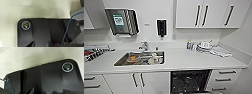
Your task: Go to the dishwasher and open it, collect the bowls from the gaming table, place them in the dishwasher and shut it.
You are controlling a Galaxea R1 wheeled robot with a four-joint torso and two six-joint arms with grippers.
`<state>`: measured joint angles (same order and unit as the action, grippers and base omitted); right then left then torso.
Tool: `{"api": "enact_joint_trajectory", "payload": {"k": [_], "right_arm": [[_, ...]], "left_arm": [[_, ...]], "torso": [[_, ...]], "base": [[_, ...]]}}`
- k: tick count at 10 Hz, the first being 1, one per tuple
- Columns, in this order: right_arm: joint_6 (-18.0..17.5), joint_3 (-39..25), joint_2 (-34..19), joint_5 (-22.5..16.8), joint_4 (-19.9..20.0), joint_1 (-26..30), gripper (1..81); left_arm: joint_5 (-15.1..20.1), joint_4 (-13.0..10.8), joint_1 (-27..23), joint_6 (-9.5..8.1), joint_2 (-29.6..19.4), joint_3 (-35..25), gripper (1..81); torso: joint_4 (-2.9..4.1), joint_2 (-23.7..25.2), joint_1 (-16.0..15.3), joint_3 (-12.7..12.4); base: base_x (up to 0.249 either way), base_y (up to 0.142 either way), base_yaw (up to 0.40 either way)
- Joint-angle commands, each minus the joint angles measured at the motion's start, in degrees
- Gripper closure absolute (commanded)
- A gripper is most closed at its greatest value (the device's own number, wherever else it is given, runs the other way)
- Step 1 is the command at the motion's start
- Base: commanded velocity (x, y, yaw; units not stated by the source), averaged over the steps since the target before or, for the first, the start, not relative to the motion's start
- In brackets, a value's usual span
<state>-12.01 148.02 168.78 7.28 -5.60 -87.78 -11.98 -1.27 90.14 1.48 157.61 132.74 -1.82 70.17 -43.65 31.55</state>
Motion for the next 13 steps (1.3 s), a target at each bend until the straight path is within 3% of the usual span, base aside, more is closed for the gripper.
{"api": "enact_joint_trajectory", "payload": {"k": [1,5,10,11,12,13], "right_arm": [[0.14,-0.2,-0.35,-2.97,-0.73,2.13,1.0],[0.14,-0.37,-0.35,-2.97,-0.82,2.21,1.0],[0.23,-0.11,0.09,-2.97,-0.82,2.13,1.0],[0.14,-0.11,0.09,-2.97,-0.82,2.13,1.0],[0.23,-0.11,0.09,-2.97,-0.82,2.13,1.0],[0.23,-0.11,0.09,-2.97,-0.82,2.21,1.0]], "left_arm": [[2.76,-0.93,-1.84,0.11,-0.98,-0.55,1.0],[2.75,-0.93,-1.85,0.11,-0.98,-0.55,1.0],[2.75,-0.93,-1.85,0.11,-1.07,-0.55,1.0],[2.75,-1.02,-1.85,0.11,-1.07,-0.55,1.0],[2.84,-0.93,-1.85,0.11,-0.98,-0.55,1.0],[2.84,-1.02,-1.85,0.11,-0.98,-0.55,1.0]], "torso": [[0.0,-5.53,3.56,-1.91],[0.0,-13.05,8.39,-5.42],[0.0,-22.95,14.84,-13.63],[0.0,-25.01,16.19,-14.15],[0.0,-26.8,17.37,-11.91],[0.0,-28.42,18.53,-12.5]], "base": [[0.0,0.0,0.0],[0.0,0.0,0.0],[0.0,0.0,0.0],[0.0,0.0,0.0],[0.0,0.0,0.0],[0.0,0.0,0.0]]}}
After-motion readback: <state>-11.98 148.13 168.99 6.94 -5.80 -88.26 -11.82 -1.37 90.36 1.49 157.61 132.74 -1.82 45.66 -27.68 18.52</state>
